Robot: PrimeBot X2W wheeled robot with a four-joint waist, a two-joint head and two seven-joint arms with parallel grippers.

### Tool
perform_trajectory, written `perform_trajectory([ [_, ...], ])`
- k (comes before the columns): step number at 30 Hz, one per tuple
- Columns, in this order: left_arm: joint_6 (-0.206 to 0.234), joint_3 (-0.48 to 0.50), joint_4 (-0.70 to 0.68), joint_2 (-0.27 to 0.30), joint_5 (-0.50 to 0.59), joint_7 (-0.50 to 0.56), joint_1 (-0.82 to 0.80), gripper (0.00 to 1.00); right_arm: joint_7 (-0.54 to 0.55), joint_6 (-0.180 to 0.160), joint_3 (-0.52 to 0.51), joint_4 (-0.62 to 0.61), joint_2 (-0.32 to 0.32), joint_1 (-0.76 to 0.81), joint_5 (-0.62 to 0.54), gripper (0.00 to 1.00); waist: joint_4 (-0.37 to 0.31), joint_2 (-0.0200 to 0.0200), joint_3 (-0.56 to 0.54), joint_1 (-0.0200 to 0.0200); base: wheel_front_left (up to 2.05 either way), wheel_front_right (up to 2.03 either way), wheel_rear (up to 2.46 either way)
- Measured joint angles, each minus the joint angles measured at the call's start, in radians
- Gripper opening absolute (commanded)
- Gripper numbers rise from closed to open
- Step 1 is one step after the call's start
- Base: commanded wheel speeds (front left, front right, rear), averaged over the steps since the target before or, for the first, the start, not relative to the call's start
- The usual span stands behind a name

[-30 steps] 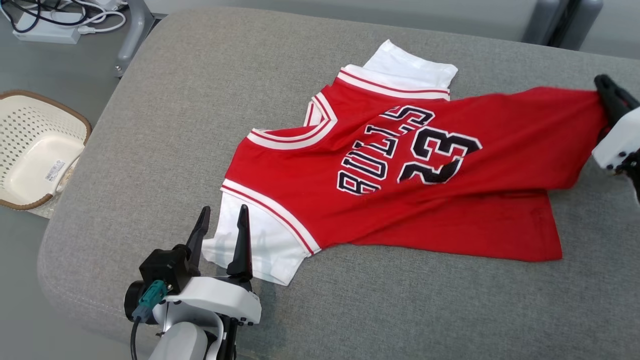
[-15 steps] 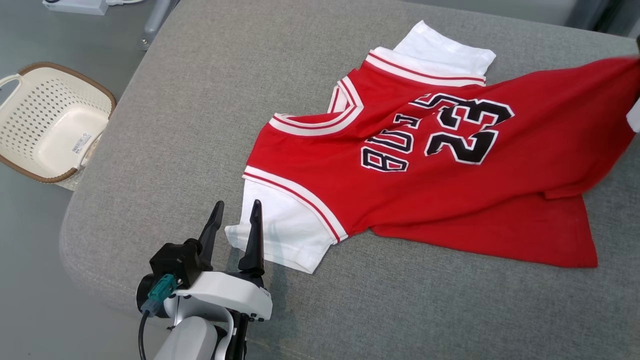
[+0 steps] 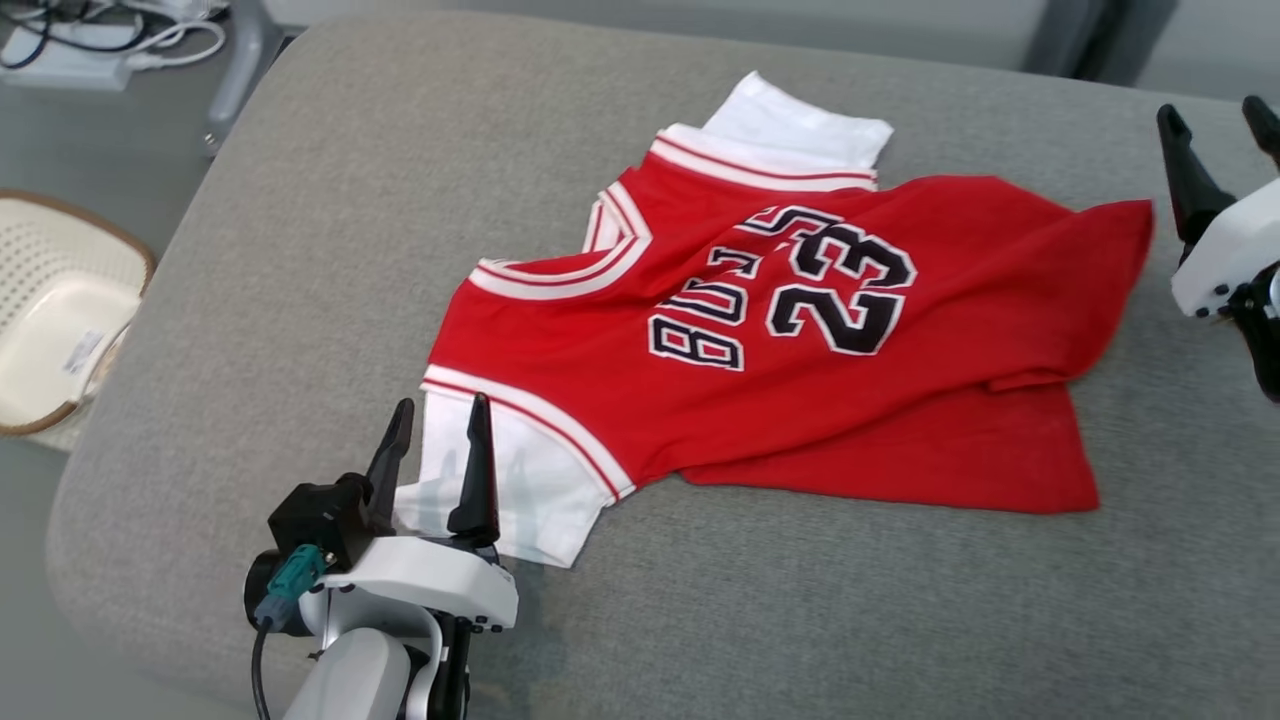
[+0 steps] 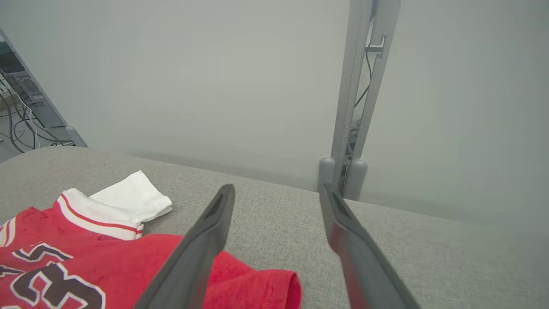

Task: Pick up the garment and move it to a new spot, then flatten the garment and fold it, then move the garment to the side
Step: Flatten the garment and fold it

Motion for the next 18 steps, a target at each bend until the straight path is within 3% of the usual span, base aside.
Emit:
perform_trajectory([
  [6,-0.013,0.044,0.021,-0.001,0.024,0.0,0.025,1.0,-0.022,0.0,-0.042,-0.093,-0.005,0.11,0.004,1.0,-0.062,0.0,-0.059,0.0,0.0,0.0,0.0],
  [11,-0.022,0.073,0.036,0.0,0.037,0.0,0.055,1.0,-0.026,0.0,-0.204,-0.237,-0.011,0.256,-0.077,1.0,-0.106,0.0,-0.112,0.0,0.0,0.0,0.0],
  [18,-0.038,0.098,0.05,0.0,0.046,0.0,0.099,1.0,-0.026,0.0,-0.418,-0.408,0.093,0.533,-0.231,1.0,-0.153,0.0,-0.171,0.0,0.0,0.0,0.0],
])
